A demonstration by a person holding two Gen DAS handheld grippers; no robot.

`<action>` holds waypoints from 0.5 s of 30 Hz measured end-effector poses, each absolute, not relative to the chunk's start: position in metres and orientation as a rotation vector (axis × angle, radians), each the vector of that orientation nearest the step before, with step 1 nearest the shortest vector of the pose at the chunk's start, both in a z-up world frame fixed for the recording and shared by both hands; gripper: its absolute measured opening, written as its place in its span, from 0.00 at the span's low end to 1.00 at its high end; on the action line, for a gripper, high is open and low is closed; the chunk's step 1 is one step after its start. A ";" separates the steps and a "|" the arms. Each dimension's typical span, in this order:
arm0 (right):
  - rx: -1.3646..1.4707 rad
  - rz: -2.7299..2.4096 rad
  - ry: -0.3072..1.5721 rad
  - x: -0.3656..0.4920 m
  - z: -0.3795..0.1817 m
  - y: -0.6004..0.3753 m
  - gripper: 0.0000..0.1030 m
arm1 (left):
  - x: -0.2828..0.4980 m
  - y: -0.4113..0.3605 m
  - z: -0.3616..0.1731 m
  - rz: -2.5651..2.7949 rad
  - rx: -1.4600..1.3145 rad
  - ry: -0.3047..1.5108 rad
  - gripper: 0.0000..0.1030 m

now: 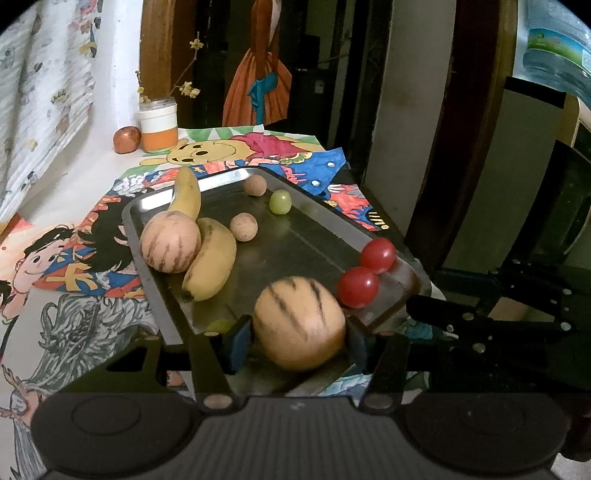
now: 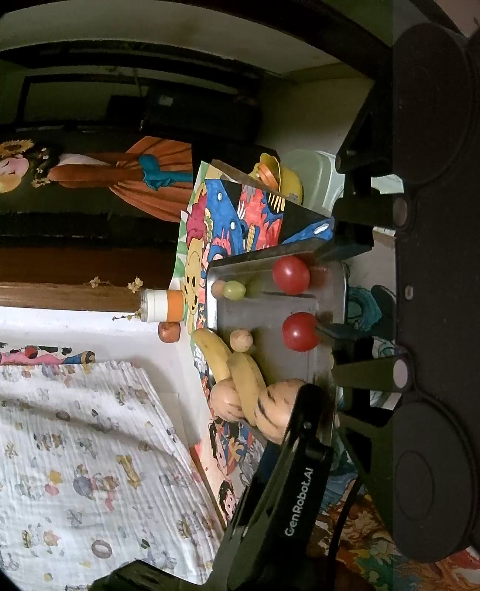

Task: Organize fruits
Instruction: 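Open the left tool and lift both tools away from the tray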

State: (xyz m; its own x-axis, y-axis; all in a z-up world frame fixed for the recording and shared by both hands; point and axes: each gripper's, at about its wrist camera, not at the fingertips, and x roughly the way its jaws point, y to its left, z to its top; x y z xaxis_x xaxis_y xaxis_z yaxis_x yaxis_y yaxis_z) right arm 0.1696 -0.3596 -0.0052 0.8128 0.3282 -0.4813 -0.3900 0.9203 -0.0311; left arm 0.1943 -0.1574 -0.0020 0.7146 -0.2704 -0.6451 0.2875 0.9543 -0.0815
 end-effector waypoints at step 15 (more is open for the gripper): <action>-0.088 0.345 0.476 0.156 -0.001 -0.366 0.51 | 0.186 -0.154 0.002 -0.306 0.010 0.710 0.58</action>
State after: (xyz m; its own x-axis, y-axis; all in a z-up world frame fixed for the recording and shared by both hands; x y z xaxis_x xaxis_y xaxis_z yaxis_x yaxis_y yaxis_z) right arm 0.1560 -0.3658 -0.0011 0.8322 0.3046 -0.4633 -0.3454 0.9384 -0.0035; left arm 0.1856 -0.1539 0.0023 0.7155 -0.2726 -0.6432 0.2797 0.9555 -0.0939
